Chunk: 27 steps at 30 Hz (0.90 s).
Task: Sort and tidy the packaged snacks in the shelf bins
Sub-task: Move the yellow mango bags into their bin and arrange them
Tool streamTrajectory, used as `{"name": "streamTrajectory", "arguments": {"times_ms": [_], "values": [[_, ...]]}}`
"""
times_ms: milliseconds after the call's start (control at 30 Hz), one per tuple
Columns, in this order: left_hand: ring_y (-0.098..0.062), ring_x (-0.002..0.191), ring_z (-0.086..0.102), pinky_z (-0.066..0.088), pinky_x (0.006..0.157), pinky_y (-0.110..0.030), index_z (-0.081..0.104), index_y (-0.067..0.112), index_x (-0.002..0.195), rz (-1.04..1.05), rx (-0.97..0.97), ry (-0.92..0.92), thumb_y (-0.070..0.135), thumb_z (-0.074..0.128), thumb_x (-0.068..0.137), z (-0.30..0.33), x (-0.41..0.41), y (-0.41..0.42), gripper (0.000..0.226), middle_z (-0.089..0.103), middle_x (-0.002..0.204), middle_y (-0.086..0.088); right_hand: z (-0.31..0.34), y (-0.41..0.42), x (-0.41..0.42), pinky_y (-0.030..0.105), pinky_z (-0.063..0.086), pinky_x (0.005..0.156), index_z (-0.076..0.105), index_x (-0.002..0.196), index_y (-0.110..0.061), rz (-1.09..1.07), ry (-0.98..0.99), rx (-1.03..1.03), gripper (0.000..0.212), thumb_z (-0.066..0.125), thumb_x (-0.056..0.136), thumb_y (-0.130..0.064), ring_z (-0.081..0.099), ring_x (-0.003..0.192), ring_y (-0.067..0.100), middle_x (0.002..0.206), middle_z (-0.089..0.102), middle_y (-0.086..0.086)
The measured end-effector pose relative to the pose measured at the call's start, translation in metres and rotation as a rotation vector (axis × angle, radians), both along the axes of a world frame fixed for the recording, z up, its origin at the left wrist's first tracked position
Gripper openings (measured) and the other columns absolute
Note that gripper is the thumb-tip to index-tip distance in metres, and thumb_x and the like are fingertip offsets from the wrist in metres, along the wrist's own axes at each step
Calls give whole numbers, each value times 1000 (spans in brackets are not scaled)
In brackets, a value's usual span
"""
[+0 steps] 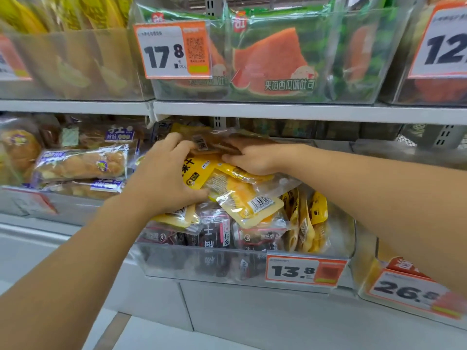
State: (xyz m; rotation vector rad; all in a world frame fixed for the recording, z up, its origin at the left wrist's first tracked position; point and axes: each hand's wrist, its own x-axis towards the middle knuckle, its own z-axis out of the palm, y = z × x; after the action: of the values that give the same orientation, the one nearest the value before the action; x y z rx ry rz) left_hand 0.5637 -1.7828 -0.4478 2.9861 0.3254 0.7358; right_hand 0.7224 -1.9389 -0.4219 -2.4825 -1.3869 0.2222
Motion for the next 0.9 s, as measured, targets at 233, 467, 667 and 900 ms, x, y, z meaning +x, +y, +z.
{"name": "streamTrajectory", "arguments": {"times_ms": [233,467,667,900], "values": [[-40,145,25,28,117,-54,23,28,154,257,77,201,108,18,45,-10,-22,5,135,27,159,-13,12,-8,-19,36,38,96,21,158,-17,-188,-82,-210,93,31,90,-79,49,126,29,153,42,10],[-34,152,5,14,121,-55,16,33,157,240,-227,63,104,40,50,-13,-41,5,131,8,166,-11,31,-38,-31,40,27,115,42,150,-17,-362,96,-92,93,39,85,-82,36,144,28,160,34,6],[-31,145,28,31,116,-49,34,25,152,216,-259,-10,85,65,56,-15,-35,12,117,35,155,-9,20,-35,-21,38,40,106,41,149,-13,-417,157,-41,86,65,85,-64,49,129,27,151,46,7],[-24,141,41,40,111,-45,39,21,150,158,-197,46,79,64,69,-11,-15,18,102,41,155,-3,8,7,-38,35,52,92,45,146,-12,-245,12,84,84,65,85,-65,62,108,24,122,66,5]]}}
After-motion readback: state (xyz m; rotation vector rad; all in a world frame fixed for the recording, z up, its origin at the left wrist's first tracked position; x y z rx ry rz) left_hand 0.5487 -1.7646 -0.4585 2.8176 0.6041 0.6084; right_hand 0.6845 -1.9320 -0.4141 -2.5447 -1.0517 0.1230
